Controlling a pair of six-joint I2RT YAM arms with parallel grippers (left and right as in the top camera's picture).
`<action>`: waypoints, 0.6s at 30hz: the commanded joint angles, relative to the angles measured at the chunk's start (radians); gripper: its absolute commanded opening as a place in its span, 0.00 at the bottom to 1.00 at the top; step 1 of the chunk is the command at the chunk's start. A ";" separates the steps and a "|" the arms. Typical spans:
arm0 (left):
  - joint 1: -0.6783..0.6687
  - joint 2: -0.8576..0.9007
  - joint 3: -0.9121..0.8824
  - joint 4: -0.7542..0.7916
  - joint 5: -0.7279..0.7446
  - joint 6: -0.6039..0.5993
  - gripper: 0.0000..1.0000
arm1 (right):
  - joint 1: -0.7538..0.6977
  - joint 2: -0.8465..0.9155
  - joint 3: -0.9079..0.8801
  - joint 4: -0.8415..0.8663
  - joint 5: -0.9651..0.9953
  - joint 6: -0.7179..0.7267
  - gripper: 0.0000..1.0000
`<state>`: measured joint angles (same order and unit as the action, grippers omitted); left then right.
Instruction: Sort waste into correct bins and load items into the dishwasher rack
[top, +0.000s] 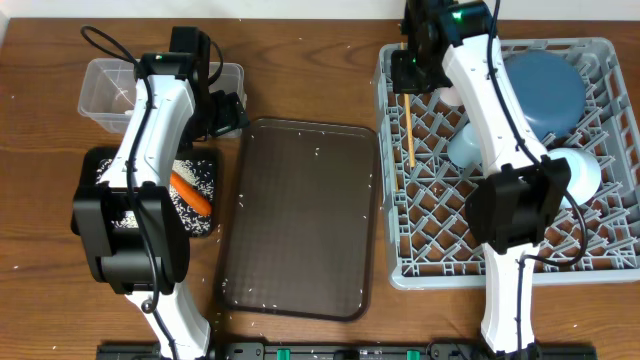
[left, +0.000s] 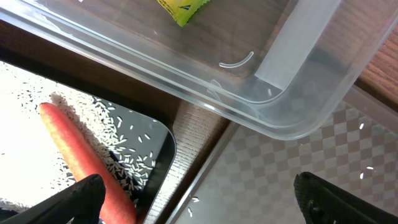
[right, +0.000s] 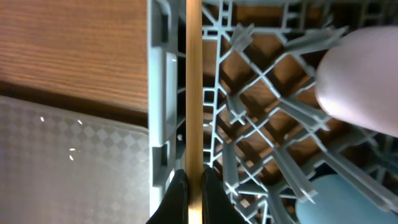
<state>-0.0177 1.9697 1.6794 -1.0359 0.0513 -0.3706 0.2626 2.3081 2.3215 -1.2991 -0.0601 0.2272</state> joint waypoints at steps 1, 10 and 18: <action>-0.001 0.004 -0.007 -0.002 -0.014 -0.009 0.98 | 0.018 -0.024 -0.062 0.027 -0.050 0.023 0.01; -0.001 0.004 -0.007 -0.002 -0.014 -0.009 0.98 | 0.017 -0.039 -0.074 0.031 -0.050 0.008 0.75; -0.001 0.004 -0.007 -0.002 -0.014 -0.009 0.98 | 0.018 -0.197 -0.055 -0.034 -0.040 -0.044 0.80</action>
<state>-0.0177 1.9697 1.6794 -1.0359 0.0513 -0.3702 0.2790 2.2425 2.2318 -1.3243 -0.1005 0.2157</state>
